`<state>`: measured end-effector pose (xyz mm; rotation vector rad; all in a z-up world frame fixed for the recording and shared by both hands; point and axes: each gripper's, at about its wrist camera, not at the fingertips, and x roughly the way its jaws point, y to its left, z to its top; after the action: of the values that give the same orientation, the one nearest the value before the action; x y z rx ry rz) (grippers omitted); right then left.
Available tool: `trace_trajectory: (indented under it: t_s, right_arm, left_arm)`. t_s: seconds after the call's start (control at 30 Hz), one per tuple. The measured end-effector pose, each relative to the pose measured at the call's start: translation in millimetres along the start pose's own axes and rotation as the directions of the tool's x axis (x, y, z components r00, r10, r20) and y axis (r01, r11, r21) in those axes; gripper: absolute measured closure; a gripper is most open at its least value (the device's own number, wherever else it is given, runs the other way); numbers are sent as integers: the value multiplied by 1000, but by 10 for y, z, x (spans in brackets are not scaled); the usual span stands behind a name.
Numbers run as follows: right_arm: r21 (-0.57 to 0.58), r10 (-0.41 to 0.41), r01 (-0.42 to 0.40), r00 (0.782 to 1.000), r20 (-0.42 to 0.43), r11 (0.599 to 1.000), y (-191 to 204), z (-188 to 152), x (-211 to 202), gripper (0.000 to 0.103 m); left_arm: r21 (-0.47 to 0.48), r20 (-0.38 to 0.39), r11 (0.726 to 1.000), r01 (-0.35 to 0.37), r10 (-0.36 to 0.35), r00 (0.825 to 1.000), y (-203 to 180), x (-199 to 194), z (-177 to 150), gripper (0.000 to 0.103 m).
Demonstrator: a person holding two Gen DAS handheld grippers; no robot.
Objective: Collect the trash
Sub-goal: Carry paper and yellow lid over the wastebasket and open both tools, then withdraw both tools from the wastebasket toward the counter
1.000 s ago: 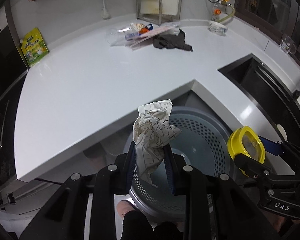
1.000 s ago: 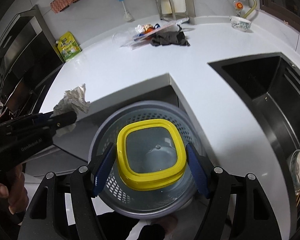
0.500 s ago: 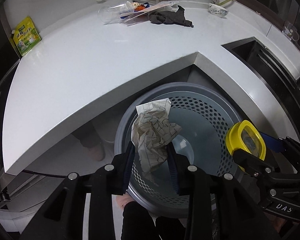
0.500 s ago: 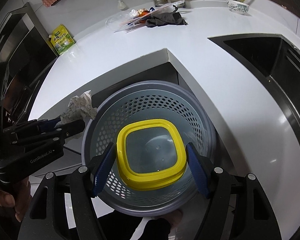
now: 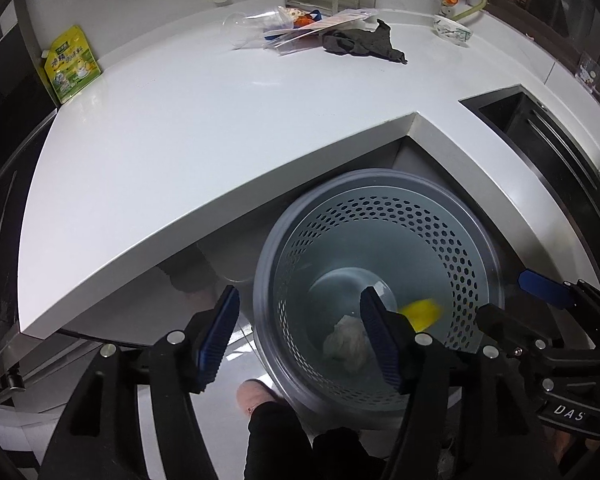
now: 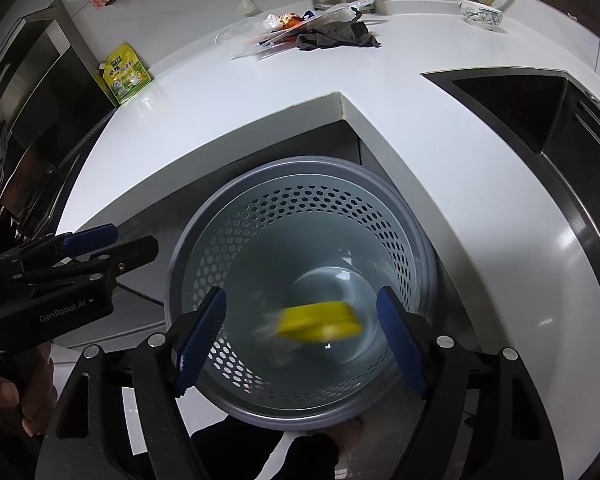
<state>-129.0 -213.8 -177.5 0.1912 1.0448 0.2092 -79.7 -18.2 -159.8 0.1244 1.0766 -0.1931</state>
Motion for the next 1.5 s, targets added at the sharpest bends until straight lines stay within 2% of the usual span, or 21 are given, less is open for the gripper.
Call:
trace_trajectory:
  t_s: [0.27,0.67,0.83,0.97,1.1,1.5]
  right_arm:
    - [4,-3,3,1000,6,1000,-1,35,-162,29]
    - [-16,10,-9,998,63,1000,-31,173,-499,29]
    - [-49,24,-20,996,81,999,-17,223,-628,29]
    - [-72,40,-33,994,102,997,-23,288,-727,29]
    - [-88,53,-42,991,123,995,-27,359,-814,29]
    - [-81,59,-45,981,186,996,-3,812,-846,29]
  left_arm:
    - [-35,15,999,4,-4,1000,46,-137,22,41]
    - [-75,91,997,-9,16,996,0,-553,158,36]
    - [-96,130,995,-22,35,991,-20,-725,218,28]
    - [-115,156,993,-35,53,986,-25,-838,259,27]
    - [-134,179,990,-45,68,982,-26,-941,305,22]
    - [-166,234,983,-73,111,966,195,-1094,587,11]
